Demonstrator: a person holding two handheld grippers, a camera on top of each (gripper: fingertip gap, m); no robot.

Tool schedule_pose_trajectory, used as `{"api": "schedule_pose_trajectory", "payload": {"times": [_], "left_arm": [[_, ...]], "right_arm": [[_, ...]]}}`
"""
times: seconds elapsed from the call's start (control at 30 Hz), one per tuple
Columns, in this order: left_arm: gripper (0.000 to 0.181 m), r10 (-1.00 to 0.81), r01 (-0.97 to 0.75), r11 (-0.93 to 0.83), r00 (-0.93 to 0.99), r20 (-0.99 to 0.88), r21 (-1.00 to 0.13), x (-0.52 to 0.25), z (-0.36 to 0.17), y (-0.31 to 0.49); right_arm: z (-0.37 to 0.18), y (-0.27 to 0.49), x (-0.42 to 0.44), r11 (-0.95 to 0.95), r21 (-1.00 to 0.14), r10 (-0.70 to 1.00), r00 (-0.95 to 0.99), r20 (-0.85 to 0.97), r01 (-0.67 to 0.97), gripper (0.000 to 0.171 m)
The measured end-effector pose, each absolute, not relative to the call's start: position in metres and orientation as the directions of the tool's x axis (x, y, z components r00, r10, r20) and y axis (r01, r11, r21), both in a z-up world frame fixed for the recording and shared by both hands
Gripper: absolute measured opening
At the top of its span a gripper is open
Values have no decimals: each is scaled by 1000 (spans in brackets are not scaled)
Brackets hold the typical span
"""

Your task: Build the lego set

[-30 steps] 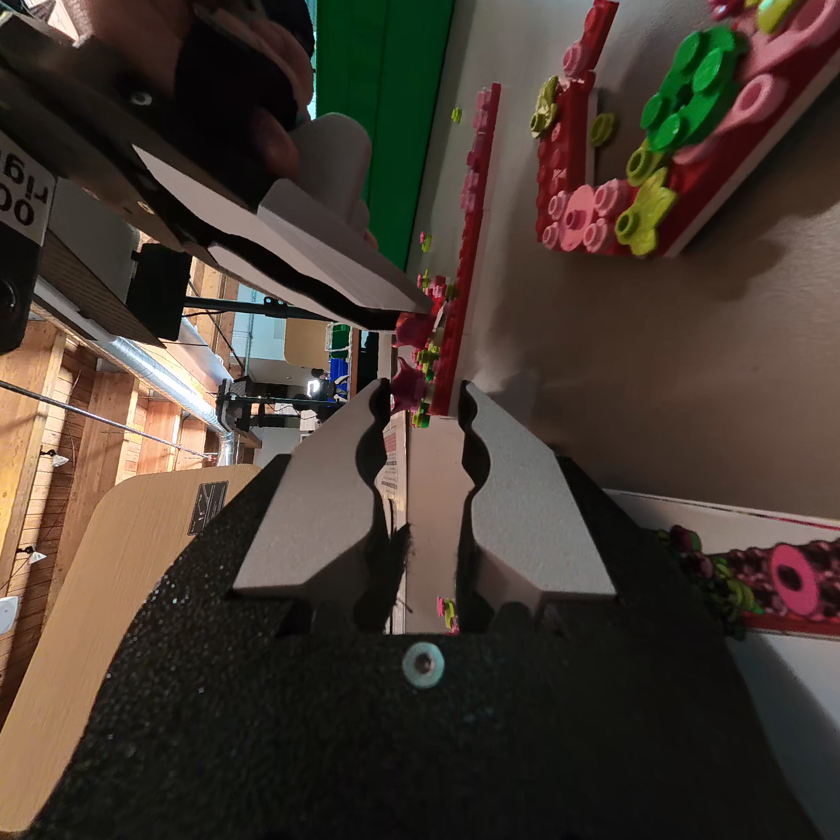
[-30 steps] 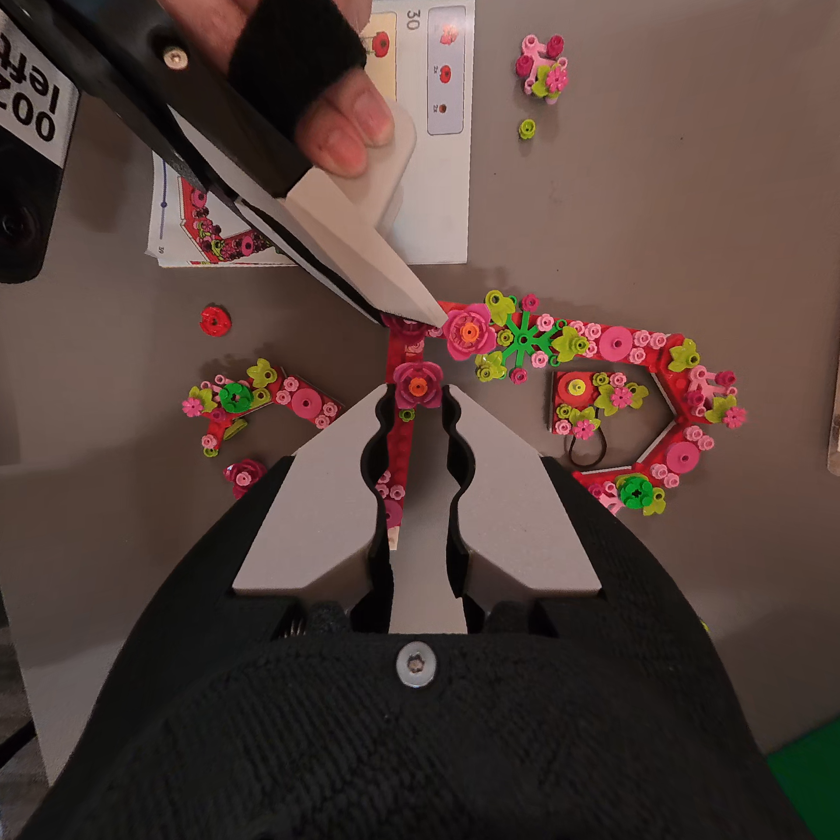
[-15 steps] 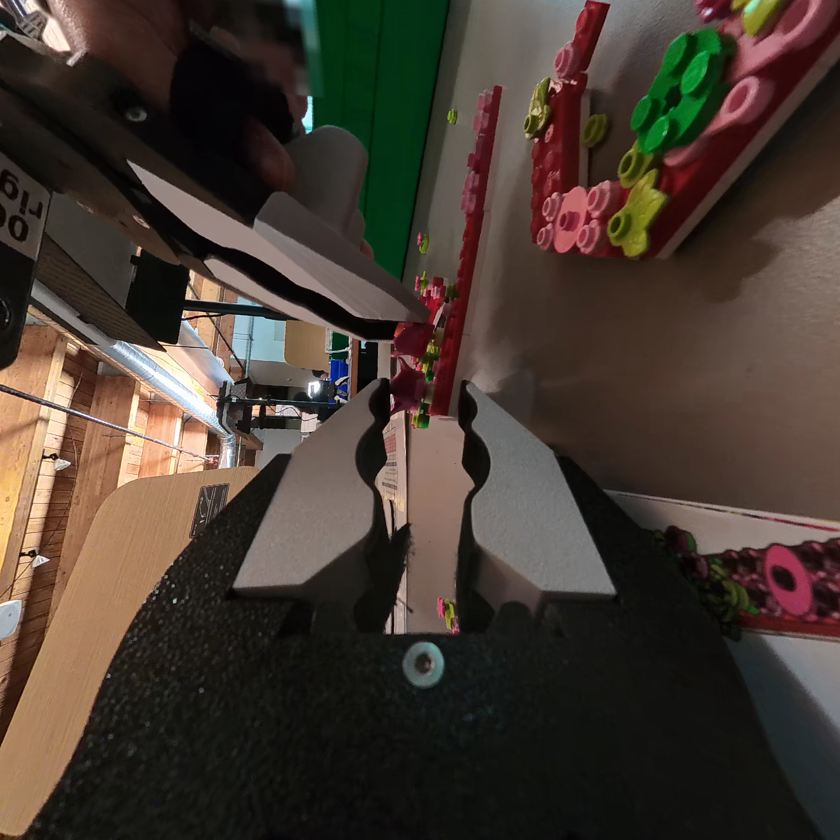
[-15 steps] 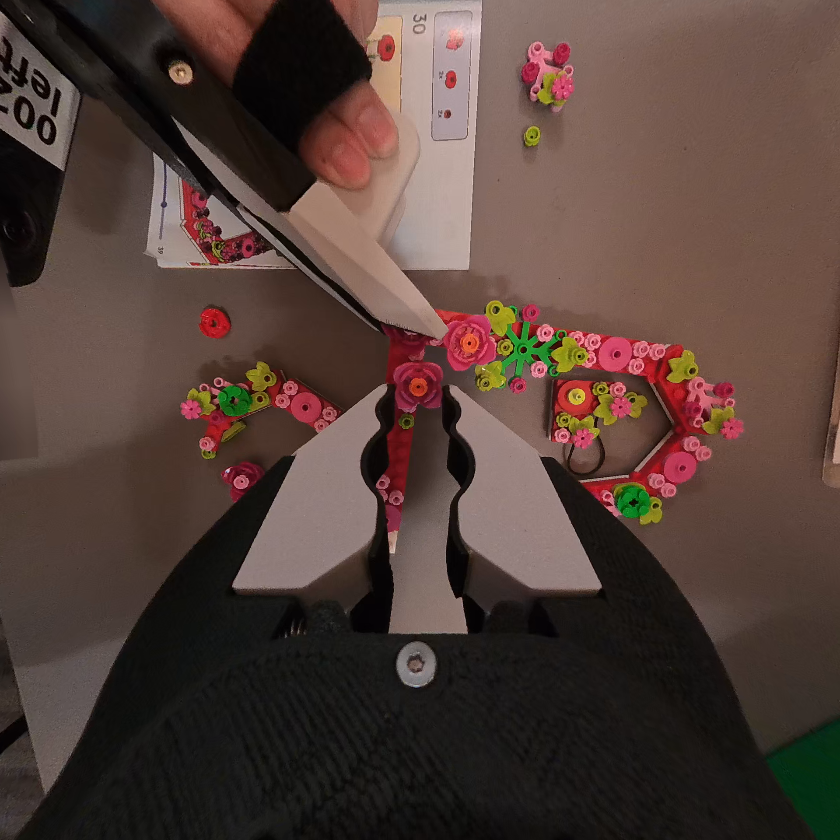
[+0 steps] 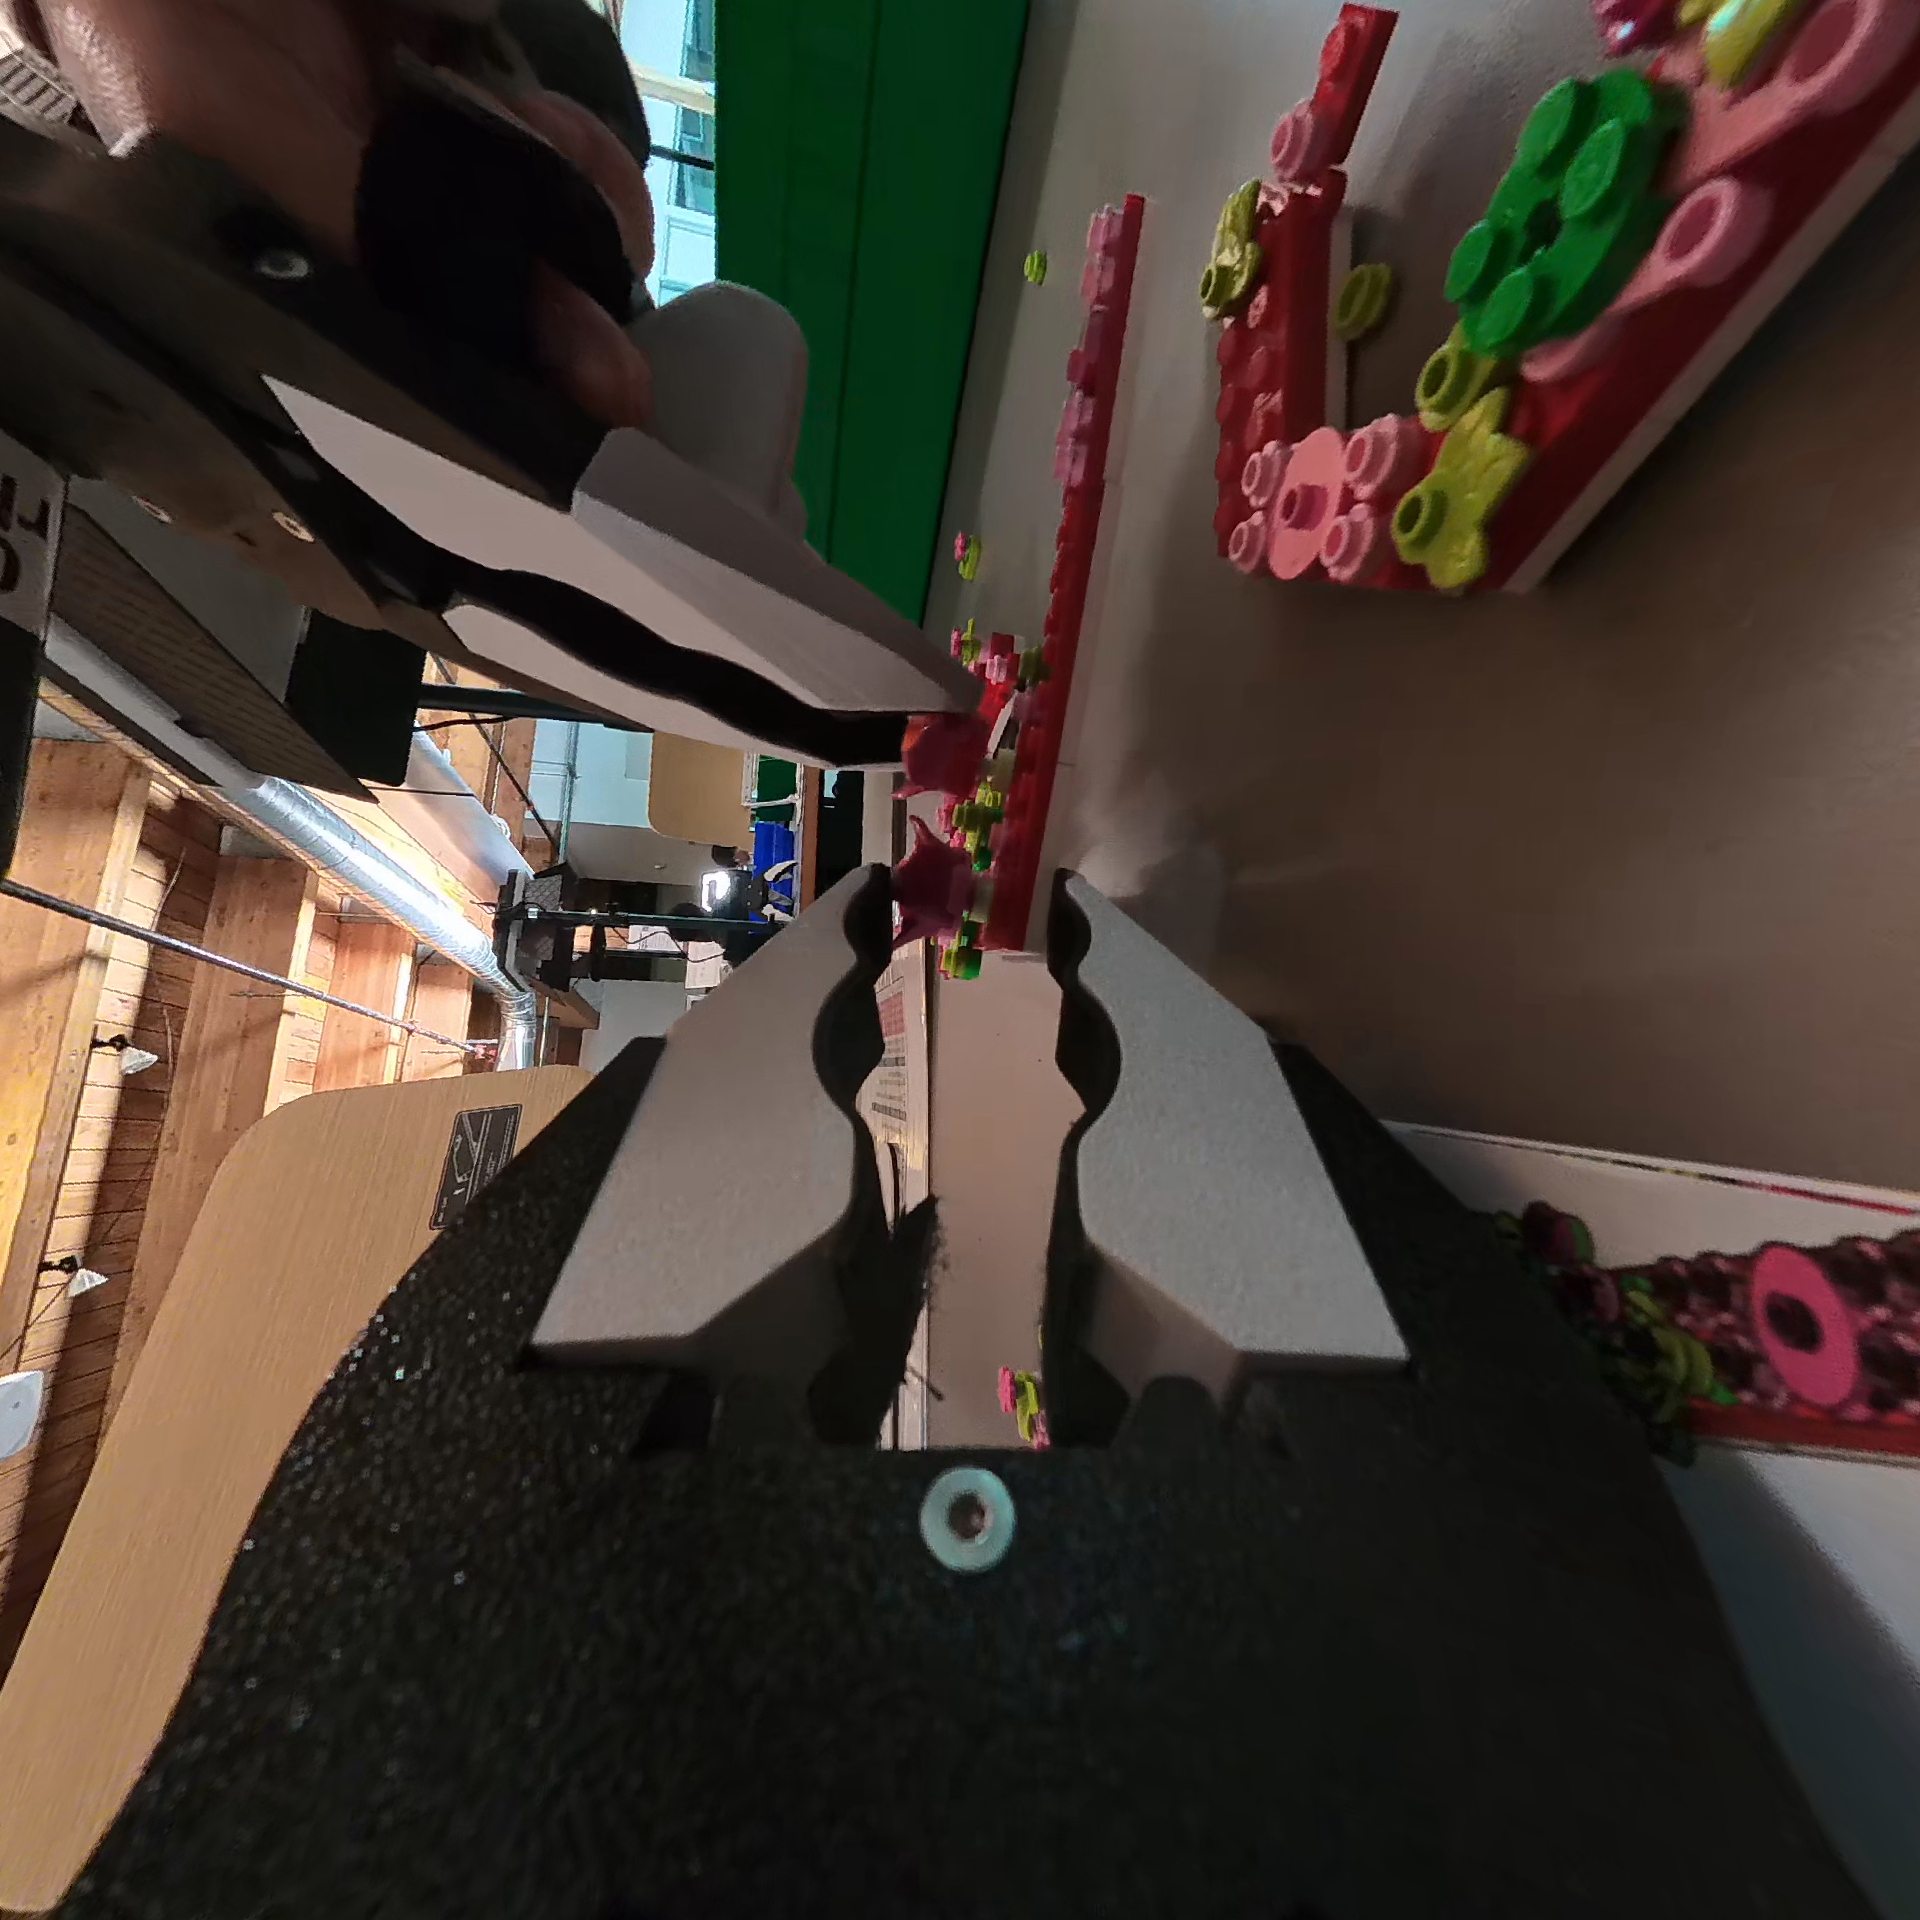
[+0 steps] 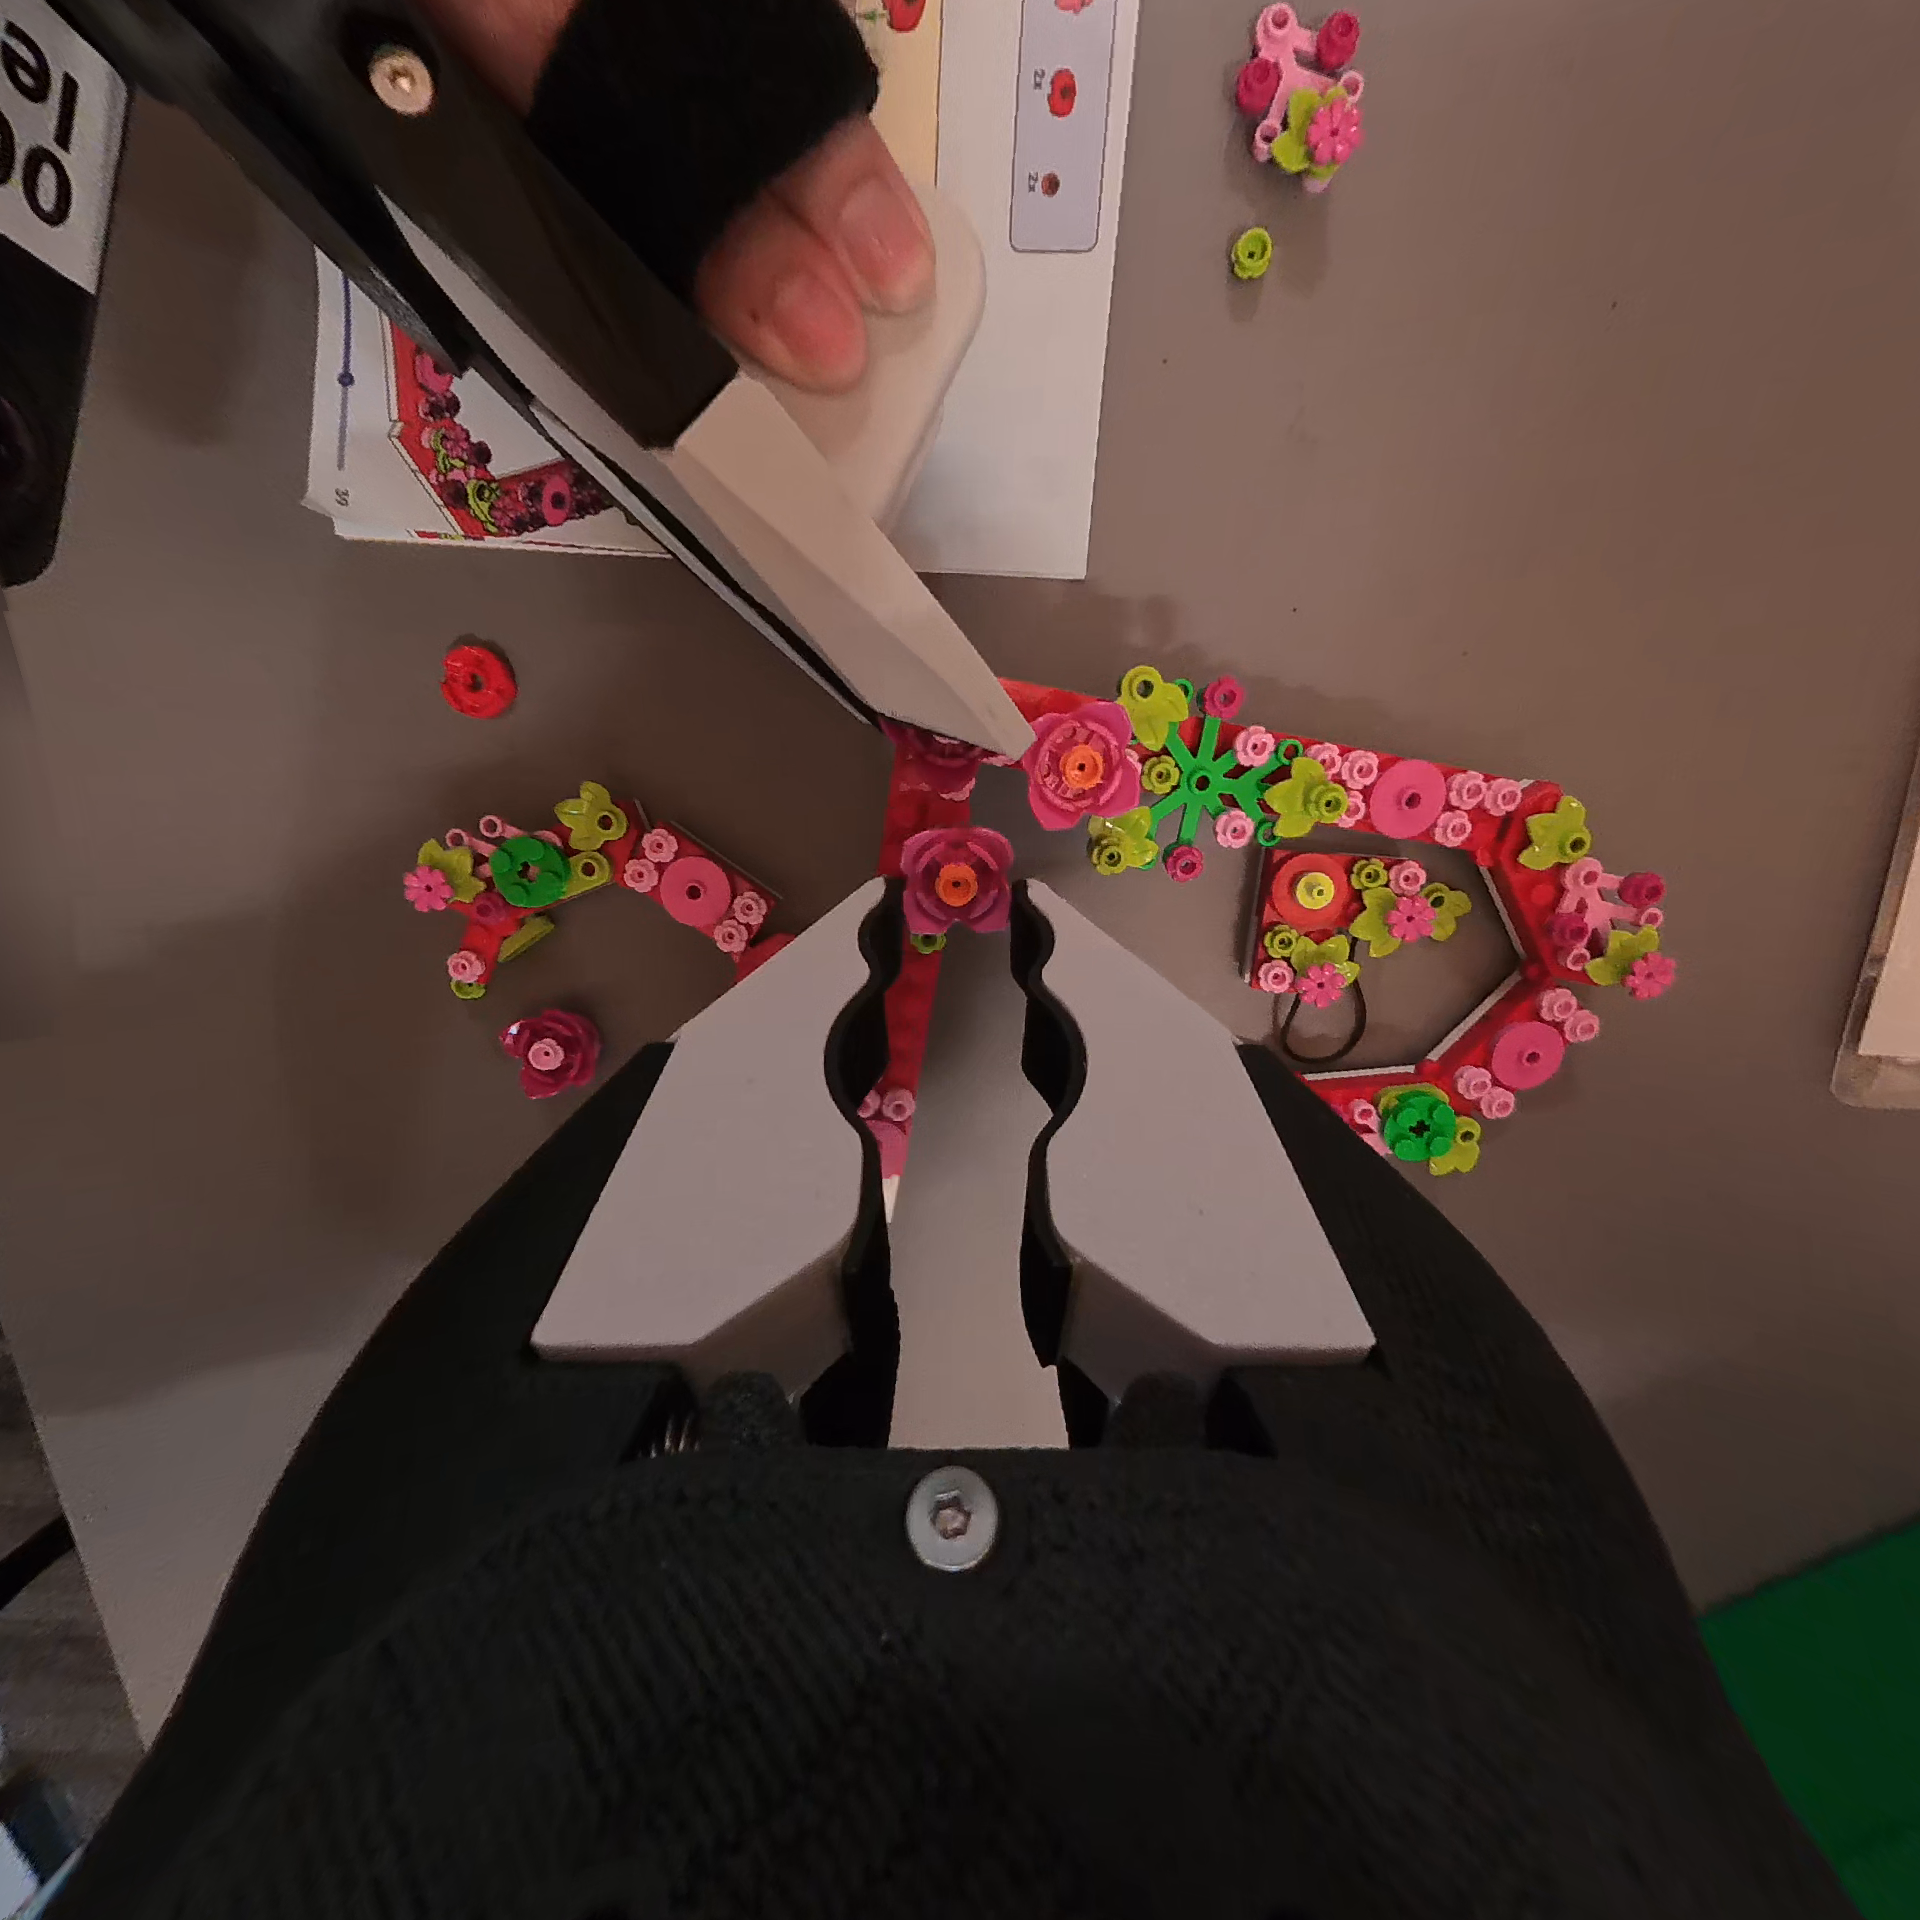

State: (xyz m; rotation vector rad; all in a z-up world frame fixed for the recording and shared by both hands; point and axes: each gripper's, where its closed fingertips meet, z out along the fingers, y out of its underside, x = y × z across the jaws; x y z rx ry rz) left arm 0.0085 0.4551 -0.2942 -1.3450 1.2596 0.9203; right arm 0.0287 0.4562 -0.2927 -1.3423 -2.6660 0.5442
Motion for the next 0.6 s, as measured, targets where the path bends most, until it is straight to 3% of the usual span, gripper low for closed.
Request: {"api": "schedule_pose_trajectory", "payload": {"times": [0.6], "left_arm": [[28, -200, -983, 78, 146, -969, -165, 8, -296, 455]], "right_arm": [[-295, 453, 26, 585, -334, 775, -630, -35, 739, 18]]}}
